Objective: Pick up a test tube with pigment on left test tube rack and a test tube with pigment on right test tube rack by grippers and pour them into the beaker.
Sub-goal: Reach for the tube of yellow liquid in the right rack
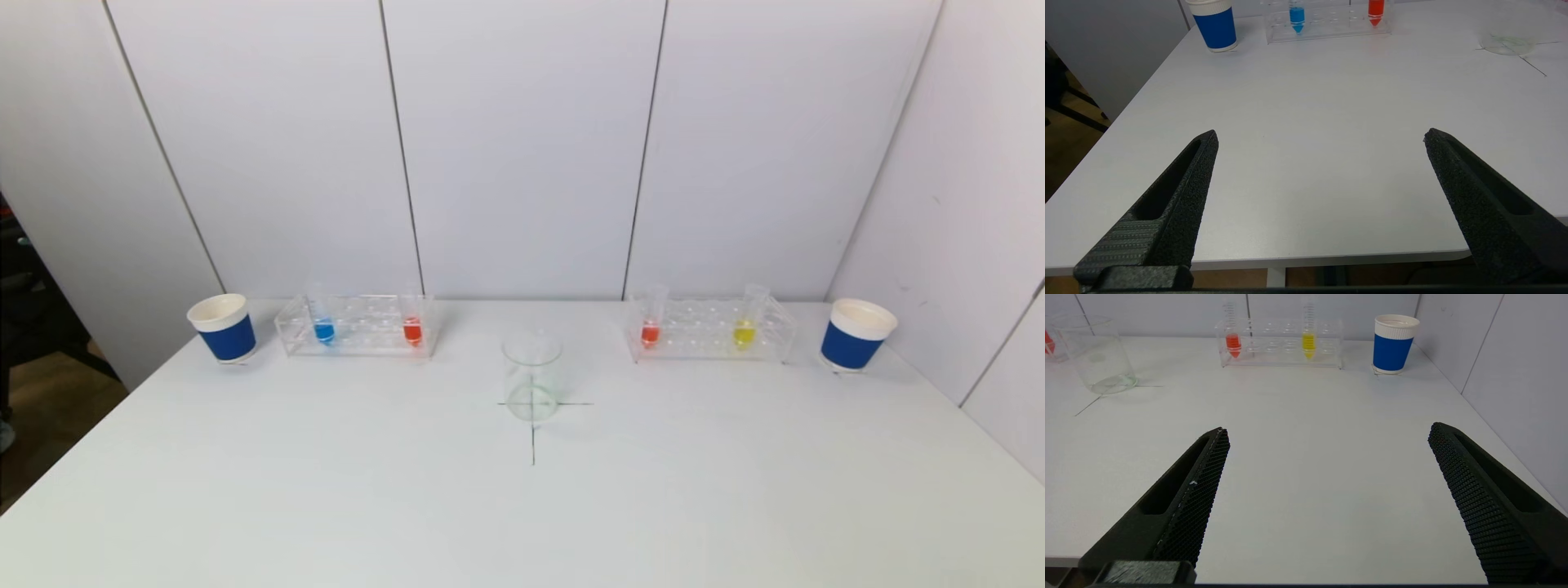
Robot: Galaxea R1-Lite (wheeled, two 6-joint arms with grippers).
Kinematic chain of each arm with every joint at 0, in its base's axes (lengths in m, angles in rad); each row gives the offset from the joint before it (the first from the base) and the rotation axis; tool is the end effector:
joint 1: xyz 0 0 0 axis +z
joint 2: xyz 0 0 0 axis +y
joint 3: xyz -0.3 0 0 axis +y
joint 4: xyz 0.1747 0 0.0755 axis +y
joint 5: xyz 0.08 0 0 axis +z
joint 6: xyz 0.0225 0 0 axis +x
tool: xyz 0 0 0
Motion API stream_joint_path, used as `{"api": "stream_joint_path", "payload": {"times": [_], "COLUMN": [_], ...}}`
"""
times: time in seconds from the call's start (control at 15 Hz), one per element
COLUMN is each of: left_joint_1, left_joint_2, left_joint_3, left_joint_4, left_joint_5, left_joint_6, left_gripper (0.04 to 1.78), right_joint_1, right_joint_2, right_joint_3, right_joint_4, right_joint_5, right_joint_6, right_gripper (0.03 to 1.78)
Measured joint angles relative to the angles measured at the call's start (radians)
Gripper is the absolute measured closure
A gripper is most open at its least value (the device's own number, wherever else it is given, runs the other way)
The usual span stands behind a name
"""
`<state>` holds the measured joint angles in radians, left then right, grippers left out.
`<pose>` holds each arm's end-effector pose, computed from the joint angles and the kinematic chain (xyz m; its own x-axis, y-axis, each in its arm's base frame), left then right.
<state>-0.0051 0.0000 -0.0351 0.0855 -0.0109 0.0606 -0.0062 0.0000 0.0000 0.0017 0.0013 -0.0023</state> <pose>-0.0257 -0.0001 0.0764 0.9986 -0.0160 -0.0504 0.0190 0.9980 0.0599 -0.0228 0.0002 0.0753 1.0000 -0.0049 -0.0017 0.0049 1.0000 -0.0023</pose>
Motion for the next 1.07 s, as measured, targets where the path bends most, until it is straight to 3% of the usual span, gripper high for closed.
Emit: {"api": "stream_joint_path", "payload": {"times": [1.07], "left_joint_1": [0.0], "left_joint_2": [0.0], "left_joint_3": [0.0], "left_joint_4": [0.0], "left_joint_5": [0.0], "left_joint_6": [0.0], "left_gripper": [0.06], "right_joint_1": [0.0], "right_joint_2": [0.0], "right_joint_3": [0.0], "right_joint_4": [-0.006], "right_joint_5": [-0.001], "right_joint_6": [-0.004], "right_gripper": [0.04]}}
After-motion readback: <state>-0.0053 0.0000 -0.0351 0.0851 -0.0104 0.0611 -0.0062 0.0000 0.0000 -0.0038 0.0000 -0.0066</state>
